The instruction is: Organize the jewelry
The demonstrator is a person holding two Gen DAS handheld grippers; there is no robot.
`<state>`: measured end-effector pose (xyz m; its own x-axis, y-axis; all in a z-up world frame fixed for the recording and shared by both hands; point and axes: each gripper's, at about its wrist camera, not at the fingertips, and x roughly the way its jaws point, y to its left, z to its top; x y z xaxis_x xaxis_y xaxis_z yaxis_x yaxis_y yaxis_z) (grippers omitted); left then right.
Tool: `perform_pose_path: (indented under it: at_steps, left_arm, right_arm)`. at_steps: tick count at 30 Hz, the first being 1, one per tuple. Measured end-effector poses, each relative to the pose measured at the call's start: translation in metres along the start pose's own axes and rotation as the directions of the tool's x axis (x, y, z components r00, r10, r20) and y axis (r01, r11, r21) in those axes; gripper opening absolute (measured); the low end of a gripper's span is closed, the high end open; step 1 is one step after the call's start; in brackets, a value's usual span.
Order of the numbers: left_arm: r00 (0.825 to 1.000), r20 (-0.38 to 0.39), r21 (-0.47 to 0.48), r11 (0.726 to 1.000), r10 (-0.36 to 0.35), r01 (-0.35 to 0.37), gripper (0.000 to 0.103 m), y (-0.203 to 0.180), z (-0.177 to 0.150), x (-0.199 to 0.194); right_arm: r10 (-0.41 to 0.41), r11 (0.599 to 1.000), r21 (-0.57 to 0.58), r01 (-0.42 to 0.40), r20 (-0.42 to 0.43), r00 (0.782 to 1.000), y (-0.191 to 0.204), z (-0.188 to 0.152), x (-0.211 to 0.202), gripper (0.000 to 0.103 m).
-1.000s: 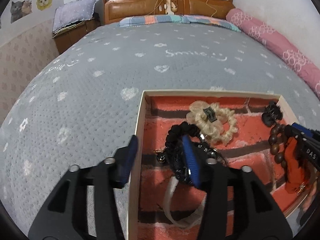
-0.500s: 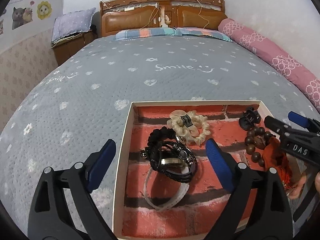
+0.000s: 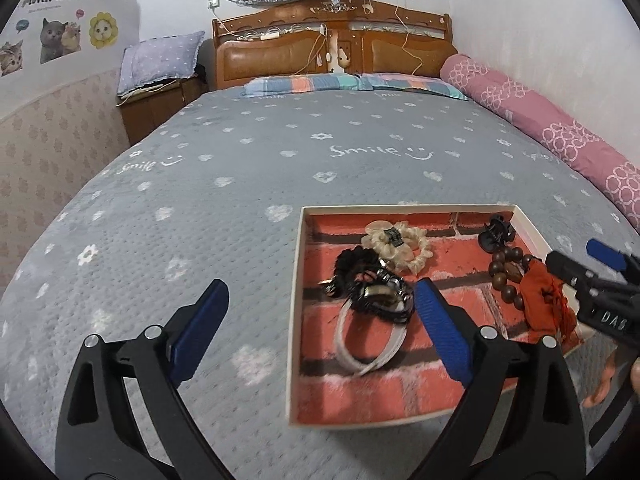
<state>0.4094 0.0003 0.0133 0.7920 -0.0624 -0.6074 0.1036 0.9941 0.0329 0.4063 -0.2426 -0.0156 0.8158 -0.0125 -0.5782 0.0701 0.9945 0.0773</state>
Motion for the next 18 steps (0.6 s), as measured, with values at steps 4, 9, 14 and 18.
perform_pose_path:
  at_steps: [4,9,14,18]
  left_arm:
    - [1.0,0.012,-0.008,1.0,0.007,-0.007,0.097,0.009,-0.008,-0.016]
    - [1.0,0.012,-0.014,1.0,-0.009,0.009,0.098,0.014,-0.021,-0.028]
    - [1.0,0.016,-0.031,0.999,-0.018,0.018,0.098,0.017,-0.035,-0.037]
    - [1.0,0.014,-0.044,0.999,-0.018,0.019,0.098,0.023,-0.046,-0.042]
  right_arm:
    - [-0.007,1.0,0.002,0.007,-0.001,1.0,-0.003,-0.011,-0.009,0.093]
    - [-0.018,1.0,0.001,0.018,0.001,1.0,-0.003,-0.016,-0.019,0.093]
    - [-0.021,1.0,0.01,0.021,0.036,0.999,0.002,-0.028,-0.034,0.093]
    - [-0.018,0.999,0.042,0.016,0.031,0.999,0.008,-0.035,-0.034,0.093]
